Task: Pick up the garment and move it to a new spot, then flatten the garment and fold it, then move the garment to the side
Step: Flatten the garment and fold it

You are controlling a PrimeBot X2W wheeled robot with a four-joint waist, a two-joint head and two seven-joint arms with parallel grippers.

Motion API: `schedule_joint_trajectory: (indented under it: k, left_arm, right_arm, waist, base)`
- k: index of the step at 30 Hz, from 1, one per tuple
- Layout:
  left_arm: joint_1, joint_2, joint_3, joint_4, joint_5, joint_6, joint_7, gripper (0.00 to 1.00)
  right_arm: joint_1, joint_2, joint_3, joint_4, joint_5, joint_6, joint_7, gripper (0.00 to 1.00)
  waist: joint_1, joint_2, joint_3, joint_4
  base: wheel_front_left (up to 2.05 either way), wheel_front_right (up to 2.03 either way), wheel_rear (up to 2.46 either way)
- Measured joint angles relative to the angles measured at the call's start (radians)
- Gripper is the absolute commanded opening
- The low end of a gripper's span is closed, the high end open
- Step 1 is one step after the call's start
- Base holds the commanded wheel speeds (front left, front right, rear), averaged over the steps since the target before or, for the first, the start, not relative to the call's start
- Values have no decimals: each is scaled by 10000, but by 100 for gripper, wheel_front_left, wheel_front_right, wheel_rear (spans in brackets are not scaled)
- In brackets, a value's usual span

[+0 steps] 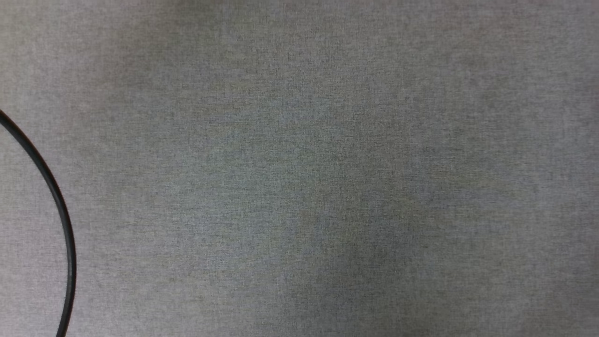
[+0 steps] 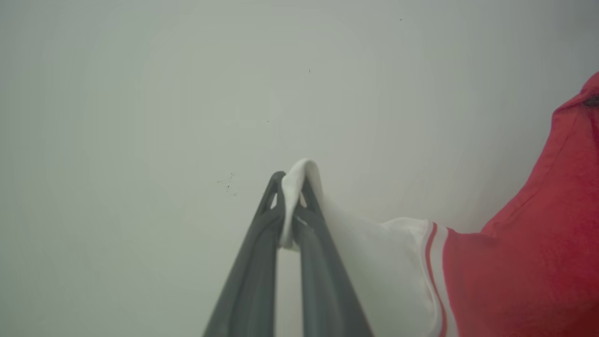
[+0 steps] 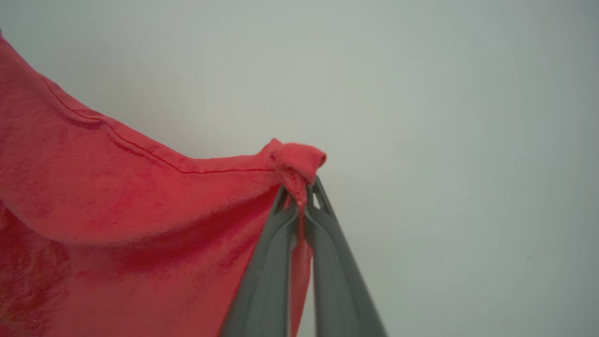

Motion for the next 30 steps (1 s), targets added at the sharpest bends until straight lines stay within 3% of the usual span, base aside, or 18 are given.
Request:
schedule_joint_trajectory:
  k: [7,16,23,30]
  left_arm:
    - [-135,-499,-173,1266,-82,-293,-612,0]
    - [2046,-543,-435,1599,-399,-474,-928,0]
    - [4770,-15,-403,882,-819,-535,-947,0]
    - [8092,671,-280,-792,-1239,-121,-961,0]
  right_arm:
    - [-24,117,1371,771,589,-2,-560,0]
    - [1894,115,2669,1051,1848,-2,-1235,0]
    - [3801,244,3783,1022,2778,-2,-1697,0]
    - [5642,-35,4769,489,3570,-2,-2102,0]
  waist:
    - [0,0,342,84]
    - [-1,0,39,25]
    - [-1,0,-633,-63]
    - [-1,0,-1523,-164]
  base:
    - [0,0,0]
    - [0,0,0]
    - [0,0,0]
    - [0,0,0]
